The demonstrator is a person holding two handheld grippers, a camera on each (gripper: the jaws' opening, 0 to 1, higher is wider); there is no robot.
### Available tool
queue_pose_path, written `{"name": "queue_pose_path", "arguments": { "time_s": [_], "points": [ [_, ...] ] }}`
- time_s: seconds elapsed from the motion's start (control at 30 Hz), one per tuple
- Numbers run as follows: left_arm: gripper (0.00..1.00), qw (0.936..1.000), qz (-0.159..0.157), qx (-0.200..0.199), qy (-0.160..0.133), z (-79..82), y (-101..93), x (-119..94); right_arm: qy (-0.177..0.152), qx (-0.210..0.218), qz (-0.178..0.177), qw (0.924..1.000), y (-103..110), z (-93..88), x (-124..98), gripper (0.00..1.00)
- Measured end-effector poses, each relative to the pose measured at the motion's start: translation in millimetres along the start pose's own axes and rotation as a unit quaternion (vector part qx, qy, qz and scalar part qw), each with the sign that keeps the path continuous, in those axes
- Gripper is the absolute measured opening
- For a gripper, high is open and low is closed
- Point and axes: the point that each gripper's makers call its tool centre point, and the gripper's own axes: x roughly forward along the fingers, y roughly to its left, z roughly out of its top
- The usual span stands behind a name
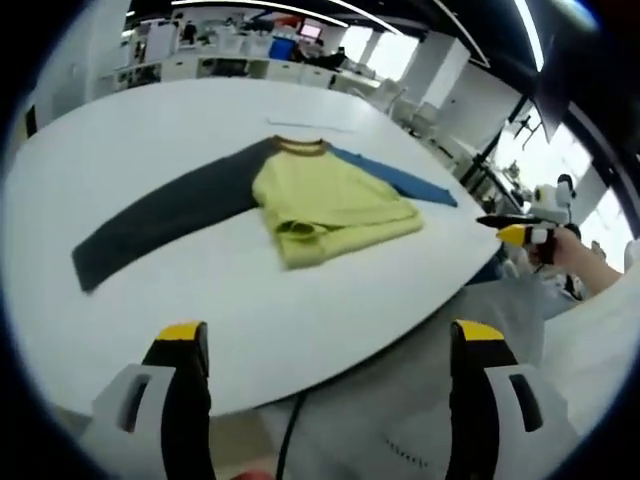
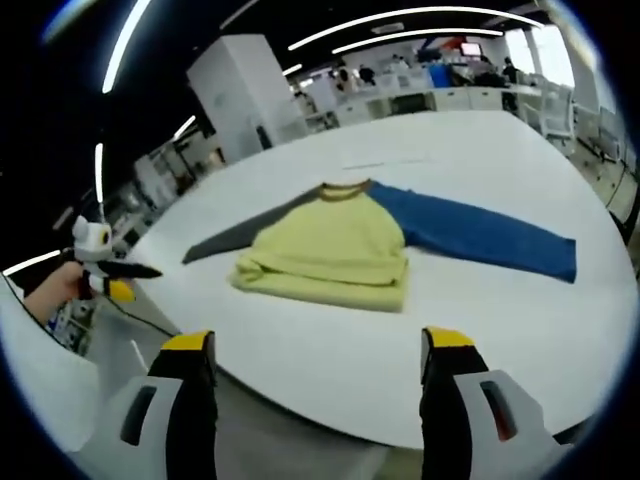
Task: Fold the garment on the visible template until the final outline fits inside the template.
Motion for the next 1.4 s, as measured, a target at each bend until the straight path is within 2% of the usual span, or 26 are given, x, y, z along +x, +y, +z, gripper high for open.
{"name": "queue_pose_path", "arguments": {
  "time_s": [0.23,0.47,0.87,1.1,1.4],
  "points": [
    [1.00,1.0000,0.003,0.003,-0.007,1.1,-1.8,-5.2,0.002,-0.004,0.002,1.0000,2.1,-3.2,-5.9,0.87],
    [1.00,1.0000,0.000,0.002,0.005,-5.5,-5.9,-2.5,0.003,0.003,0.003,1.0000,2.4,-10.5,-6.6,0.88],
    [1.00,1.0000,-0.005,0.007,0.001,0.8,-10.2,1.3,-0.006,0.008,0.000,1.0000,1.3,-8.7,-5.2,0.88],
    [1.00,1.0000,-0.005,-0.001,0.008,-6.3,-9.6,2.8,-0.003,0.011,0.000,0.9999,-0.1,-11.2,-4.8,0.87],
    [1.00,0.9999,-0.005,-0.010,0.008,-7.4,-7.6,4.2,0.005,0.012,0.005,0.9999,3.3,-16.7,0.5,0.87]
  ]
}}
